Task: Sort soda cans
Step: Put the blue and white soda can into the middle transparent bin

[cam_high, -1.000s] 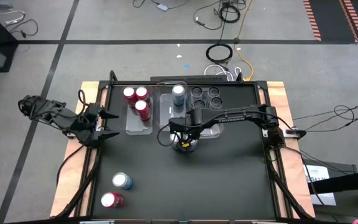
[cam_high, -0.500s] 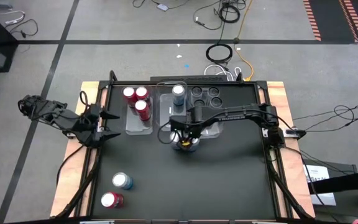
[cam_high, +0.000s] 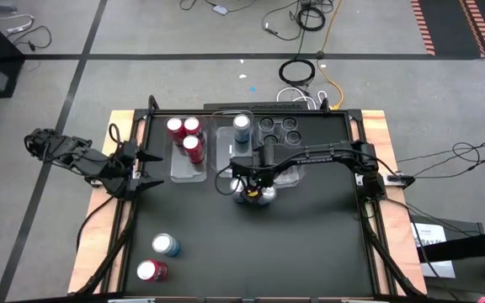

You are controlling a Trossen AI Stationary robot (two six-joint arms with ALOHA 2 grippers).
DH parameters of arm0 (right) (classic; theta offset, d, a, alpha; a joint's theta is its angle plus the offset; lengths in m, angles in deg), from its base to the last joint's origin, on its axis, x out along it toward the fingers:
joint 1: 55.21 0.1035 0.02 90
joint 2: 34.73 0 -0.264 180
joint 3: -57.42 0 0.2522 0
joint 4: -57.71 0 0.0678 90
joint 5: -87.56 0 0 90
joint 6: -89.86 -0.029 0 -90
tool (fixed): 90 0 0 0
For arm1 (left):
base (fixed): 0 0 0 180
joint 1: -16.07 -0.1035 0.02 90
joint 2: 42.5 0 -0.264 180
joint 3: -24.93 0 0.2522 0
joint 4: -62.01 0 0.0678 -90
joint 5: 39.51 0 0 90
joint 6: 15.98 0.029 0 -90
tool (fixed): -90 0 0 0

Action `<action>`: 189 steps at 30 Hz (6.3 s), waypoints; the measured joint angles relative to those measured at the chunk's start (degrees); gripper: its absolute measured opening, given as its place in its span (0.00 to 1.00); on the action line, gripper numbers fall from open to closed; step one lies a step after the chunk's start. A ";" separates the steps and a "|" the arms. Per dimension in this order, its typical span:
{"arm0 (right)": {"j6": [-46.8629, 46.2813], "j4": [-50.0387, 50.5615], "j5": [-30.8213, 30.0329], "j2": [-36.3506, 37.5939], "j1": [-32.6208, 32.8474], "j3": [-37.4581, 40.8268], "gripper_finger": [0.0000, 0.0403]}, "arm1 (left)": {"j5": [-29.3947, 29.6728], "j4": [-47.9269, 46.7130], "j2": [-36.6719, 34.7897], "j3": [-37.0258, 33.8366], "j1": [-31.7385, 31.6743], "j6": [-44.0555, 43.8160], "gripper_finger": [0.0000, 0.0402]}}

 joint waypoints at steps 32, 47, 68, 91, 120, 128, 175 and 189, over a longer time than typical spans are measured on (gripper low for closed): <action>0.31 -0.55 -1.10 1.37 -0.67 0.04 0.70 | -0.04 -0.02 0.00 0.00 -0.01 0.09 1.00; -11.97 0.11 -4.38 9.70 5.79 -0.02 0.70 | 0.40 -0.03 0.00 0.00 0.01 0.56 1.00; -64.77 3.48 -11.29 11.15 40.20 11.00 0.64 | -7.35 0.75 35.07 16.10 -9.31 10.38 1.00; -84.74 2.99 -11.64 14.29 63.67 19.82 0.63 | -20.45 12.48 102.81 75.46 -13.17 39.11 1.00; -83.18 2.86 -11.92 14.23 65.46 19.82 0.63 | -24.50 -1.95 114.27 77.37 -11.94 28.56 1.00; -82.98 2.84 -14.95 14.23 65.46 19.82 0.63 | -24.32 -5.32 114.20 77.37 -11.85 32.18 1.00; -82.53 1.76 -15.00 14.23 65.46 19.82 0.63 | -17.55 -2.99 114.05 77.42 -11.53 37.61 0.82; -81.65 1.86 -15.02 14.23 65.46 19.80 0.63 | -20.99 -3.49 113.33 77.46 -11.53 20.88 0.82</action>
